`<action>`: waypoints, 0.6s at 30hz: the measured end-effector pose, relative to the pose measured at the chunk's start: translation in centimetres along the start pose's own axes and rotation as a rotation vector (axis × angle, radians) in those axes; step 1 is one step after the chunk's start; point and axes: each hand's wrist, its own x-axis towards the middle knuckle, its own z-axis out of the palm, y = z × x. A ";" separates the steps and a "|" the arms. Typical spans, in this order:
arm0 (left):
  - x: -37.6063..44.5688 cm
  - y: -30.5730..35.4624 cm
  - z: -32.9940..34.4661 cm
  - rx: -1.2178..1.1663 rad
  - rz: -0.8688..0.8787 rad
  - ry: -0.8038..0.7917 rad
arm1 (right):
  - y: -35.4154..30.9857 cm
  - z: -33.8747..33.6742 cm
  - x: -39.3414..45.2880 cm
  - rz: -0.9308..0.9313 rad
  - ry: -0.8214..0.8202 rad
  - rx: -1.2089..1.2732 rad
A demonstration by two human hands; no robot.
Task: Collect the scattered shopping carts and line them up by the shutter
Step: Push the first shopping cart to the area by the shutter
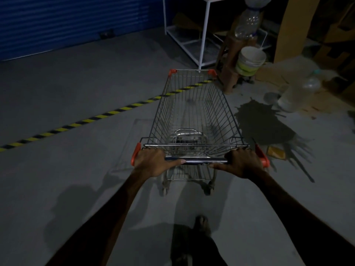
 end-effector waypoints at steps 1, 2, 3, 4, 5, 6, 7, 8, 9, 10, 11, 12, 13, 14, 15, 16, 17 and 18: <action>2.0 0.0 -0.5 0.002 -0.002 0.004 | 0.8 -0.3 1.9 -0.007 0.001 -0.005; 3.9 -0.1 -1.1 0.004 -0.003 0.007 | 1.5 -0.5 3.8 -0.012 0.006 -0.008; 5.9 -0.2 -1.6 0.000 -0.003 0.004 | 2.3 -0.8 5.9 -0.015 0.013 -0.009; 7.8 -0.2 -2.3 -0.008 -0.003 0.000 | 3.1 -1.1 8.0 -0.021 0.019 -0.007; 10.0 -0.3 -2.7 -0.020 -0.006 -0.002 | 3.8 -1.4 10.2 -0.028 0.021 -0.002; 12.1 -0.4 -3.3 -0.027 -0.009 -0.003 | 4.6 -1.8 12.3 -0.033 0.025 0.003; 14.3 -0.4 -3.8 -0.032 -0.020 -0.004 | 5.5 -2.1 14.4 -0.036 0.030 0.009; 16.7 -0.5 -4.3 -0.038 -0.034 -0.004 | 6.5 -2.6 16.6 -0.035 0.036 0.014; 19.1 -0.5 -4.7 -0.049 -0.047 -0.008 | 7.4 -3.0 18.7 -0.037 0.040 0.018; 21.4 -0.6 -5.2 -0.065 -0.056 -0.015 | 8.3 -3.5 20.8 -0.037 0.038 0.023; 23.6 -0.7 -5.7 -0.075 -0.063 -0.013 | 9.1 -4.0 22.9 -0.034 0.025 0.023; 25.9 -0.7 -6.2 -0.080 -0.068 -0.006 | 10.0 -4.6 25.0 -0.033 0.009 0.017; 28.0 -0.7 -6.8 -0.083 -0.073 -0.005 | 10.7 -5.0 27.0 -0.033 -0.010 0.015; 30.0 -0.7 -7.4 -0.080 -0.080 -0.004 | 11.5 -5.4 29.1 -0.034 -0.022 0.015; 32.2 -0.8 -8.0 -0.072 -0.090 0.003 | 12.3 -5.9 31.2 -0.035 -0.022 0.013; 34.3 -0.8 -8.6 -0.063 -0.101 0.010 | 13.1 -6.2 33.3 -0.037 -0.017 0.007; 36.2 -0.8 -9.2 -0.055 -0.108 0.009 | 13.9 -6.6 35.3 -0.040 -0.014 0.005; 38.2 -0.8 -9.7 -0.047 -0.109 0.004 | 14.6 -6.8 37.3 -0.042 -0.014 0.013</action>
